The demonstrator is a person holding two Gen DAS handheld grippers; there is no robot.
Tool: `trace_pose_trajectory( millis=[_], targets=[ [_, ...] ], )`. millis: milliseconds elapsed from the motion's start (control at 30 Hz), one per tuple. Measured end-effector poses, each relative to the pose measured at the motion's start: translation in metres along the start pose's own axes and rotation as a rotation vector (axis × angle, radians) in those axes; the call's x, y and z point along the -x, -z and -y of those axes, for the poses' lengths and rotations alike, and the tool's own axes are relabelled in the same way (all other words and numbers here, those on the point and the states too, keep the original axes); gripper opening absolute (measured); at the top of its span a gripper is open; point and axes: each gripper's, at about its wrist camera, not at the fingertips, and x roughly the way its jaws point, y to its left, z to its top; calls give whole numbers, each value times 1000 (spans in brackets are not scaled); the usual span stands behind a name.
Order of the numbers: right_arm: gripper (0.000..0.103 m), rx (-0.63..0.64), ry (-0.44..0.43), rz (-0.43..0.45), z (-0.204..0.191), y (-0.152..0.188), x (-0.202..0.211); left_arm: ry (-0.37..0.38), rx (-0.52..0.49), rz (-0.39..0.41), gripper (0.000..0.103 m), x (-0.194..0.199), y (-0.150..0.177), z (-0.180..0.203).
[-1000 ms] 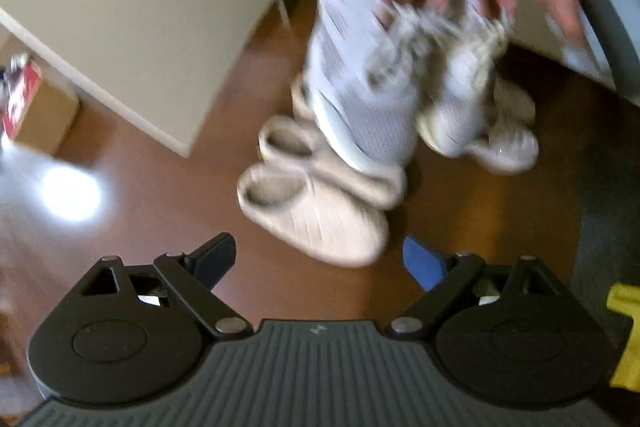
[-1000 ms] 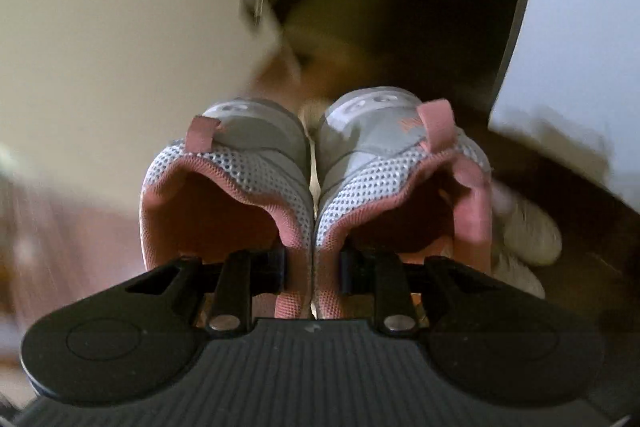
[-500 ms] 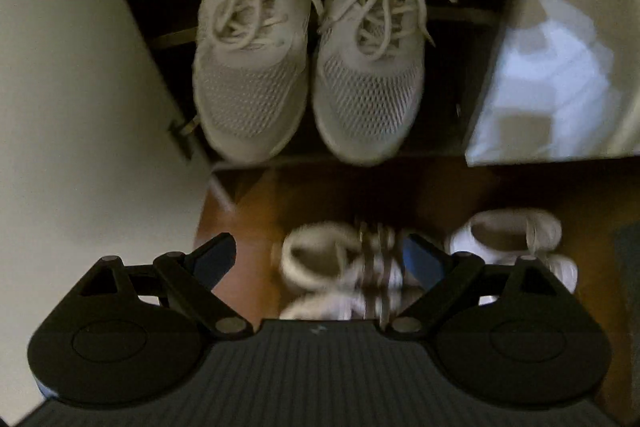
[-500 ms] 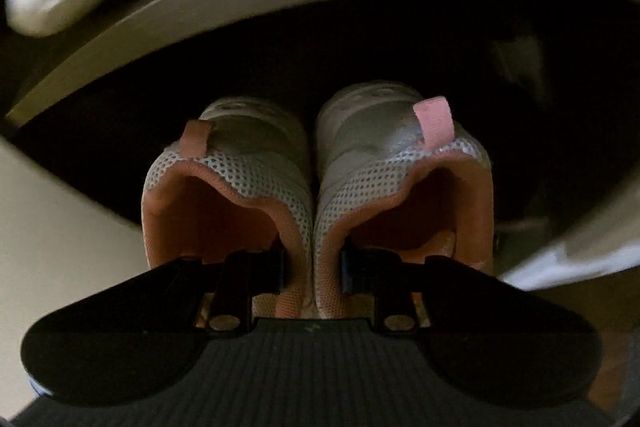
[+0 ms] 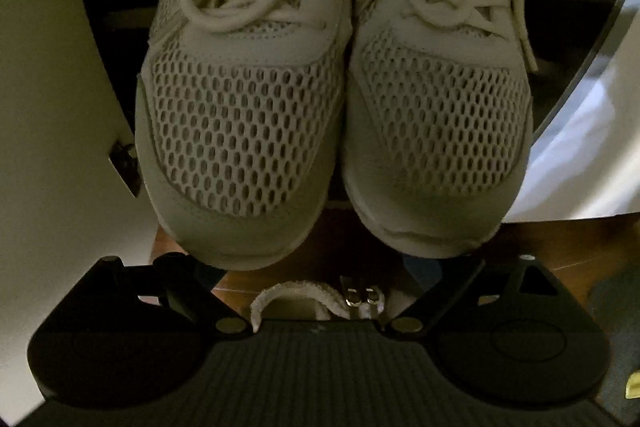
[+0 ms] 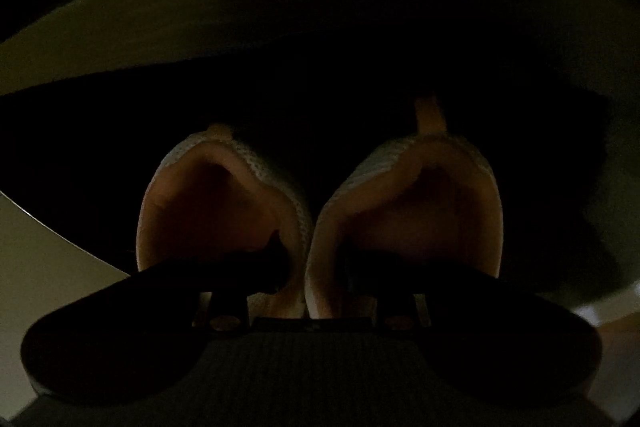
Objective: Organize scattered shoes
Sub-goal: 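Lift the sneakers and carry them into the open cabinet, then lower the sneakers onto the middle shelf and open the right gripper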
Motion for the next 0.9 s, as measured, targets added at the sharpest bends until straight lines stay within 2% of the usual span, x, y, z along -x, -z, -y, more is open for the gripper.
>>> trace_pose_trajectory(
  millis=[133, 300, 367, 467, 533, 567, 600, 633, 667, 733, 767, 833, 867, 900],
  targets=[
    [28, 112, 48, 93, -8, 4, -5, -2, -14, 7, 92, 9, -10, 2],
    [26, 128, 64, 172, -5, -11, -17, 28, -47, 47, 93, 12, -35, 0],
    [26, 146, 72, 198, -6, -16, -17, 30, -58, 54, 96, 10, -44, 2],
    [30, 186, 84, 259, -7, -9, -3, 23, -72, 23, 96, 4, -49, 5],
    [37, 213, 92, 299, -7, -5, 7, 28, -82, 20, 96, 5, -51, 7],
    [50, 226, 96, 319, -7, -3, 12, 30, -86, 18, 96, 5, -53, 8],
    [84, 240, 100, 339, -8, -1, 17, 31, -89, 15, 96, 5, -54, 8],
    [95, 253, 104, 360, -8, 1, 21, 33, -89, 8, 96, 4, -55, 7],
    [100, 267, 108, 380, -8, 3, 26, 36, -88, -3, 96, 2, -56, 6],
    [99, 287, 68, 392, -7, 15, 38, 25, -104, -6, 96, -1, -58, 6],
    [98, 272, 55, 366, -5, 17, 41, 18, -116, -7, 96, -3, -58, 8],
    [89, 213, 0, 291, 0, 20, 40, 9, -140, -14, 96, -6, -60, 11],
    [79, 188, -32, 261, 3, 22, 40, 5, -150, -17, 96, -7, -60, 13],
    [77, 178, -37, 240, 2, 22, 36, -1, -168, -18, 96, -10, -61, 16]
  ],
)
